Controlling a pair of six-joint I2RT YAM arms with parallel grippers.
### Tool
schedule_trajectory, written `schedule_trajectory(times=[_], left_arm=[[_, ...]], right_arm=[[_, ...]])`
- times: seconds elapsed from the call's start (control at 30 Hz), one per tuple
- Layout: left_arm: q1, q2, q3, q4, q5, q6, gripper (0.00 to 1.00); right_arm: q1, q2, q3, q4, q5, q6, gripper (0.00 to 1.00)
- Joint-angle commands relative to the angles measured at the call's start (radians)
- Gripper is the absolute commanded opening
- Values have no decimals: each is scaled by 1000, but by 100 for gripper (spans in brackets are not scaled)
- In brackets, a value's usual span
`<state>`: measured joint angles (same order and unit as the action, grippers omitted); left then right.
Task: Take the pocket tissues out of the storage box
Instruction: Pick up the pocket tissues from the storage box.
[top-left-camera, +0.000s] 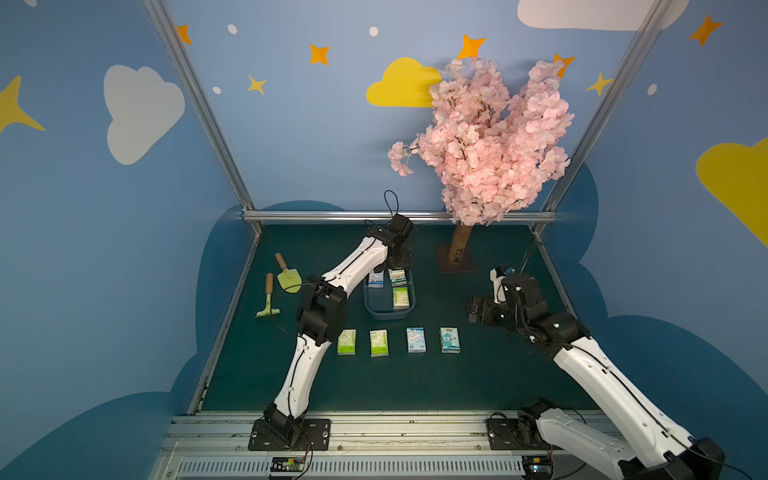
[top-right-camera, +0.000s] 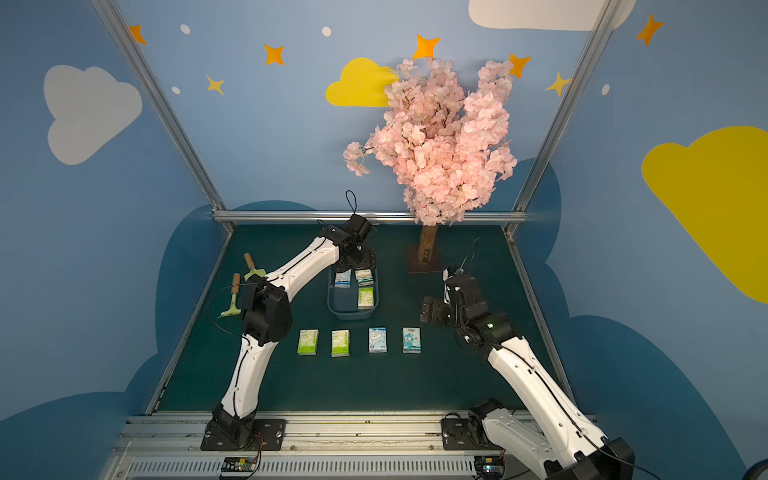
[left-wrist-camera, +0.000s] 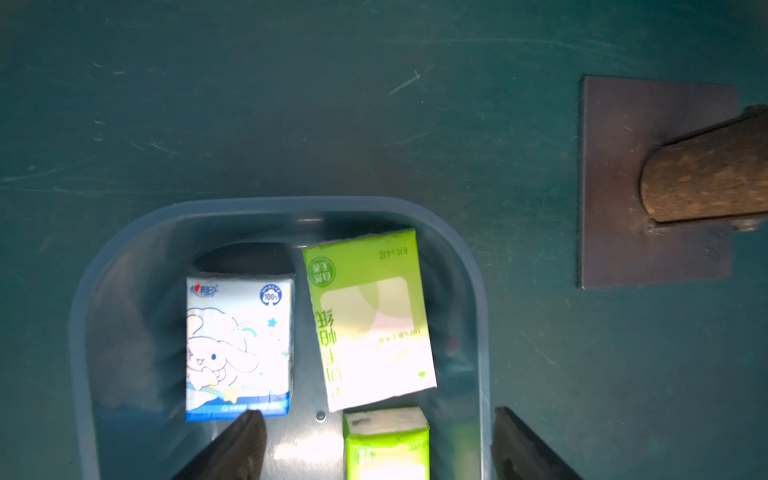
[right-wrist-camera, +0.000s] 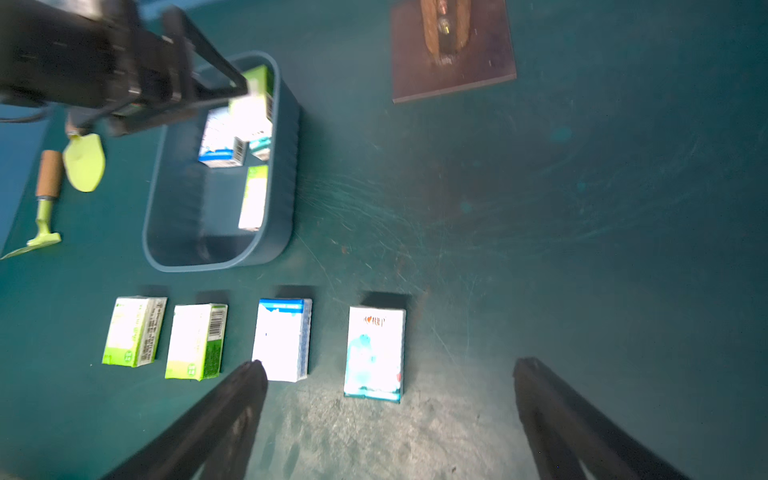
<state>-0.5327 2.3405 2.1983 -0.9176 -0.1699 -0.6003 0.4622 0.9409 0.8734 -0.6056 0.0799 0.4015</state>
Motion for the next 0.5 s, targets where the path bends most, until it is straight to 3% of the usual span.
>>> schedule_trajectory(times=[0.0,0.23,0.47], left_arm=[[0,36,47,-50,-27,-13,83],[2,108,113,-58,-31,-9,77],[4,186,188,-77,-30,-4,71]], right_arm=[[-8,-75,-36,88,-17,-83,98],[-13,-170,-71,118,-28,-160,98],[-16,-172,-67,117,-28,-173,98]])
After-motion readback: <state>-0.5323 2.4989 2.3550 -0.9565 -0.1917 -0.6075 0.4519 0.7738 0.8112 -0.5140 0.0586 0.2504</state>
